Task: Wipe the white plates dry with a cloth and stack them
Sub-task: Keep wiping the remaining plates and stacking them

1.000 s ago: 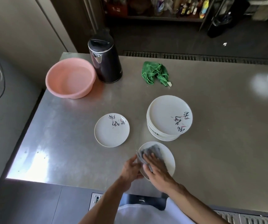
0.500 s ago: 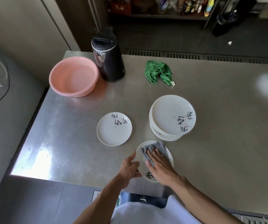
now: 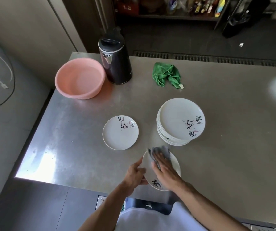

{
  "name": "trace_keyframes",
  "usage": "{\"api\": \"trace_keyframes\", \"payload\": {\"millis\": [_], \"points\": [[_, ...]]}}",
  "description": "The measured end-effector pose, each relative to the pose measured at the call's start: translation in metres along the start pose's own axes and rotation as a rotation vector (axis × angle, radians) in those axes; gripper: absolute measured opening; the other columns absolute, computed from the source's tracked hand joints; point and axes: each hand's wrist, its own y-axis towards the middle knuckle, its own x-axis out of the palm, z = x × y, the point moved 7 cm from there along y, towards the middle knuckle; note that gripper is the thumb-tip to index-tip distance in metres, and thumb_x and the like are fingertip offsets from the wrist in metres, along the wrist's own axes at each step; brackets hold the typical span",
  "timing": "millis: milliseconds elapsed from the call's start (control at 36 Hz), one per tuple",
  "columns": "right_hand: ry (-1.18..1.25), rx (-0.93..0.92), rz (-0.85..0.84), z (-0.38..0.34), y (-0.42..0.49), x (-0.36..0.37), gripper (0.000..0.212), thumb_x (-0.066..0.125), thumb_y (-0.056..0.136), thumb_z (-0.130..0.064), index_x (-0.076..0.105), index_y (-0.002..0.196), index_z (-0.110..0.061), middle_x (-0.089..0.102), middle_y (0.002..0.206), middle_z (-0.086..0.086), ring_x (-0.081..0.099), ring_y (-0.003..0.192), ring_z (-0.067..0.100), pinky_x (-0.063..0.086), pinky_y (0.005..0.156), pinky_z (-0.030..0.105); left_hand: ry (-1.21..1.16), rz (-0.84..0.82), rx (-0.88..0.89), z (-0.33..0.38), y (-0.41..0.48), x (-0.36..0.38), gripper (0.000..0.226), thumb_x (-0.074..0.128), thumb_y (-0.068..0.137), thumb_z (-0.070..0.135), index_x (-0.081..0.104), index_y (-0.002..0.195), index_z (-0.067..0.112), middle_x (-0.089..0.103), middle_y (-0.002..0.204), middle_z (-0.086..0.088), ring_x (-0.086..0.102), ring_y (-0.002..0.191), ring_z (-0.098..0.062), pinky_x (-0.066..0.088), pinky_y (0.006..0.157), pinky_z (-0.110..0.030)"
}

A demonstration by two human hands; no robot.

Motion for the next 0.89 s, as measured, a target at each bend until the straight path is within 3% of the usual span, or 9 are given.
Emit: {"api": "trace_keyframes", "payload": {"millis": [83, 194, 250, 361, 444, 556, 667, 778, 889], "points": [[-0.045, -0.186, -0.11, -0.014, -0.004, 0.012, 0.052, 0.027, 0.108, -0.039, 0.012, 0.158, -0.029, -0.001, 0.163, -0.017, -0.006, 0.151, 0.0, -0.006, 0.123, 0.025, -0.014, -0.017, -0.014, -0.003, -0.001, 0.002, 0.041, 0.044, 0.101, -0.004, 0.06, 0.134, 0.012, 0.073, 0.112, -0.023, 0.075, 0.086, -0.026, 0.061, 0.069, -0.032], [-0.354, 0.094, -0.051, 0.024, 0.003, 0.009, 0.056, 0.02, 0.108, -0.044, 0.009, 0.16, -0.025, -0.002, 0.167, -0.006, -0.005, 0.153, 0.012, -0.006, 0.123, 0.031, 0.007, 0.008, 0.002, -0.001, -0.005, -0.004, 0.055, 0.035, 0.098, -0.007, 0.057, 0.136, 0.026, 0.069, 0.118, -0.028, 0.074, 0.097, -0.034, 0.063, 0.081, -0.042], [-0.329, 0.178, -0.024, 0.027, 0.002, 0.008, 0.057, 0.02, 0.108, -0.044, 0.01, 0.16, -0.023, -0.002, 0.167, -0.003, -0.003, 0.154, 0.017, -0.007, 0.123, 0.032, 0.004, 0.023, 0.016, 0.001, -0.006, -0.004, 0.057, 0.035, 0.098, -0.007, 0.057, 0.135, 0.03, 0.071, 0.113, -0.025, 0.074, 0.097, -0.035, 0.063, 0.084, -0.044], [-0.206, -0.075, -0.13, 0.002, -0.006, 0.033, 0.059, 0.023, 0.106, -0.049, 0.015, 0.159, -0.025, -0.002, 0.163, -0.014, -0.007, 0.152, 0.004, -0.02, 0.112, 0.013, -0.032, 0.041, 0.015, -0.005, -0.001, -0.002, 0.03, 0.041, 0.107, 0.004, 0.063, 0.125, 0.013, 0.072, 0.113, -0.023, 0.075, 0.096, -0.034, 0.064, 0.074, -0.038], [-0.328, -0.031, -0.065, 0.009, -0.003, 0.027, 0.061, 0.022, 0.105, -0.051, 0.01, 0.159, -0.025, -0.007, 0.162, -0.016, -0.007, 0.153, 0.007, -0.014, 0.12, 0.024, -0.062, 0.063, 0.029, -0.007, -0.003, -0.003, 0.034, 0.042, 0.106, 0.002, 0.063, 0.122, 0.023, 0.072, 0.113, -0.023, 0.075, 0.095, -0.031, 0.063, 0.073, -0.039], [-0.428, 0.193, 0.037, 0.024, -0.006, 0.016, 0.066, 0.022, 0.106, -0.048, 0.007, 0.16, -0.014, -0.004, 0.168, 0.005, -0.006, 0.154, 0.016, -0.008, 0.123, 0.034, -0.212, 0.167, 0.005, -0.02, -0.003, -0.004, 0.046, 0.038, 0.098, -0.008, 0.047, 0.131, 0.023, 0.065, 0.118, -0.025, 0.071, 0.09, -0.034, 0.063, 0.078, -0.049], [-0.331, 0.227, 0.083, 0.025, -0.009, 0.012, 0.065, 0.024, 0.106, -0.046, 0.013, 0.159, -0.011, 0.002, 0.168, 0.008, -0.003, 0.154, 0.016, -0.006, 0.124, 0.034, -0.262, 0.289, 0.047, -0.025, -0.003, -0.004, 0.033, 0.045, 0.091, -0.005, 0.048, 0.117, 0.016, 0.065, 0.112, -0.016, 0.065, 0.092, -0.027, 0.06, 0.073, -0.043], [0.06, 0.092, 0.028, 0.003, -0.01, 0.016, 0.058, 0.027, 0.108, -0.042, 0.01, 0.16, -0.023, -0.006, 0.166, -0.008, -0.014, 0.152, 0.009, -0.006, 0.125, 0.037, -0.252, 0.35, 0.049, -0.025, 0.002, -0.01, 0.028, 0.06, 0.068, 0.022, 0.048, 0.09, 0.011, 0.055, 0.087, -0.01, 0.056, 0.078, -0.019, 0.052, 0.068, -0.036], [0.126, -0.097, -0.092, -0.023, -0.006, 0.028, 0.051, 0.026, 0.108, -0.043, 0.019, 0.158, -0.034, 0.003, 0.165, -0.018, -0.008, 0.149, -0.006, -0.004, 0.125, 0.029, -0.322, 0.267, 0.05, -0.031, 0.005, -0.01, 0.028, 0.069, 0.084, 0.019, 0.053, 0.105, 0.011, 0.073, 0.086, -0.012, 0.072, 0.076, -0.024, 0.061, 0.067, -0.034]]}}
